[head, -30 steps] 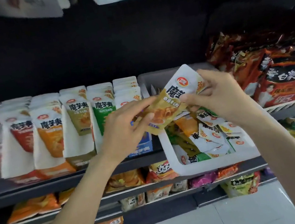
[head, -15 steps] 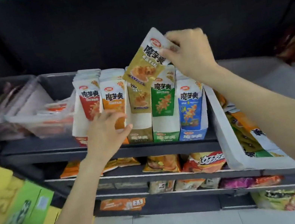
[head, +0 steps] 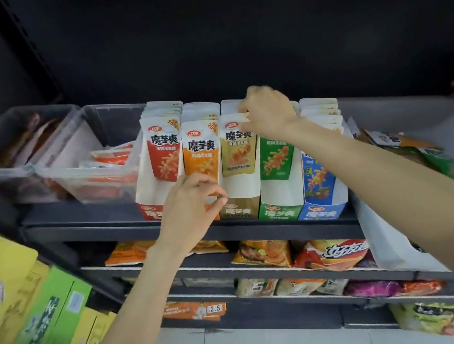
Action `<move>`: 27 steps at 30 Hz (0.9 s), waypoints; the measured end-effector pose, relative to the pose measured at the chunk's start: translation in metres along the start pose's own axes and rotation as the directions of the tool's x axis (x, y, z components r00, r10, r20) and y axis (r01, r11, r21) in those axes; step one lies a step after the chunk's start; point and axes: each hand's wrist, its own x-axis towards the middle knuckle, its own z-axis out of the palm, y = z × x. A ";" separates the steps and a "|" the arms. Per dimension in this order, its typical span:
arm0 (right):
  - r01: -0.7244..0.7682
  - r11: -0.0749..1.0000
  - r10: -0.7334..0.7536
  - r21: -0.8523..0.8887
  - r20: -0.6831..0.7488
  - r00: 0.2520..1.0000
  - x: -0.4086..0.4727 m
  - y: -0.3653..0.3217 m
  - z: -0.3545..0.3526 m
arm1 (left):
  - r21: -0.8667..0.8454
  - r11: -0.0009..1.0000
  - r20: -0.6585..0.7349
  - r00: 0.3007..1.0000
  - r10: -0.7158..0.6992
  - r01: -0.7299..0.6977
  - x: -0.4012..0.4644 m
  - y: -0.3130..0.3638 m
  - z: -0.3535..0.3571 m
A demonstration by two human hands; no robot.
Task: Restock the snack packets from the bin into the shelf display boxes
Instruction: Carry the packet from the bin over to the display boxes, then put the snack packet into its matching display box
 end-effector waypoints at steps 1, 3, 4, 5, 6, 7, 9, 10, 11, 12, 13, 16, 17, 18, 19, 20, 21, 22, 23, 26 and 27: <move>-0.018 0.999 0.019 0.027 -0.049 0.999 0.001 0.002 0.002 | -0.007 1.000 0.001 1.000 0.001 -0.001 0.000 0.000 0.000; -0.036 0.992 0.059 0.119 -0.193 0.979 0.000 0.006 0.002 | -0.024 1.000 0.007 1.000 0.001 -0.001 0.001 0.000 0.001; -0.032 0.987 0.072 0.158 -0.251 0.965 -0.001 0.008 0.000 | -0.028 1.000 0.014 1.000 -0.002 0.002 0.001 0.001 0.000; -0.023 0.980 0.079 0.195 -0.284 0.956 -0.003 0.010 -0.002 | -0.024 1.000 0.026 1.000 -0.009 0.010 0.001 0.002 -0.002; -0.007 0.972 0.079 0.233 -0.301 0.950 -0.007 0.012 -0.006 | -0.013 1.000 0.036 0.999 -0.021 0.022 0.000 0.004 -0.004; 0.016 0.963 0.071 0.271 -0.309 0.948 -0.014 0.015 -0.010 | -0.008 0.999 0.033 0.999 -0.038 0.038 0.000 0.006 -0.007; 0.074 0.938 0.040 0.340 -0.315 0.948 -0.035 0.025 -0.023 | -0.060 0.995 -0.041 0.996 -0.079 0.077 -0.001 0.016 -0.014; 0.096 0.924 0.027 0.369 -0.315 0.949 -0.051 0.031 -0.030 | -0.134 0.988 -0.110 0.989 -0.095 0.080 -0.001 0.025 -0.018; 0.106 0.915 0.021 0.390 -0.308 0.951 -0.069 0.038 -0.037 | -0.232 0.971 -0.180 0.978 -0.103 0.060 0.000 0.036 -0.021; 0.104 0.911 0.021 0.400 -0.296 0.955 -0.089 0.048 -0.043 | -0.327 0.945 -0.238 0.966 -0.099 0.016 0.001 0.048 -0.022; 0.088 0.910 0.030 0.404 -0.276 0.961 -0.109 0.059 -0.048 | -0.406 0.913 -0.282 0.956 -0.082 -0.042 0.004 0.060 -0.020; -0.037 0.904 0.124 0.427 -0.179 0.976 -0.167 0.100 -0.053 | -0.527 0.820 -0.327 0.944 0.046 -0.223 0.015 0.099 -0.005; -0.093 0.891 0.173 0.444 -0.143 0.974 -0.184 0.116 -0.050 | -0.536 0.798 -0.315 0.942 0.115 -0.277 0.019 0.113 0.002; -0.156 0.877 0.227 0.455 -0.106 0.968 -0.201 0.132 -0.046 | -0.538 0.778 -0.293 0.937 0.188 -0.325 0.023 0.127 0.008; -0.221 0.866 0.279 0.449 -0.066 0.958 -0.216 0.147 -0.040 | -0.532 0.765 -0.262 0.929 0.260 -0.364 0.027 0.141 0.015; -0.289 0.862 0.326 0.417 -0.019 0.945 -0.230 0.161 -0.035 | -0.519 0.758 -0.217 0.919 0.329 -0.394 0.032 0.156 0.022; -0.352 0.865 0.362 0.357 0.041 0.931 -0.242 0.173 -0.029 | -0.507 0.755 -0.153 0.905 0.396 -0.416 0.037 0.170 0.029; -0.401 0.872 0.383 0.280 0.117 0.916 -0.251 0.183 -0.025 | -0.493 0.756 -0.073 0.887 0.457 -0.430 0.043 0.185 0.036; -0.427 0.883 0.389 0.197 0.204 0.899 -0.259 0.191 -0.021 | -0.475 0.759 0.005 0.860 0.509 -0.446 0.050 0.198 0.043; -0.419 0.902 0.342 0.109 0.413 0.844 -0.272 0.202 -0.012 | -0.365 0.756 0.189 0.752 0.631 -0.542 0.073 0.233 0.066; -0.411 0.902 0.320 0.129 0.438 0.840 -0.274 0.203 -0.009 | -0.323 0.748 0.263 0.704 0.659 -0.579 0.081 0.242 0.072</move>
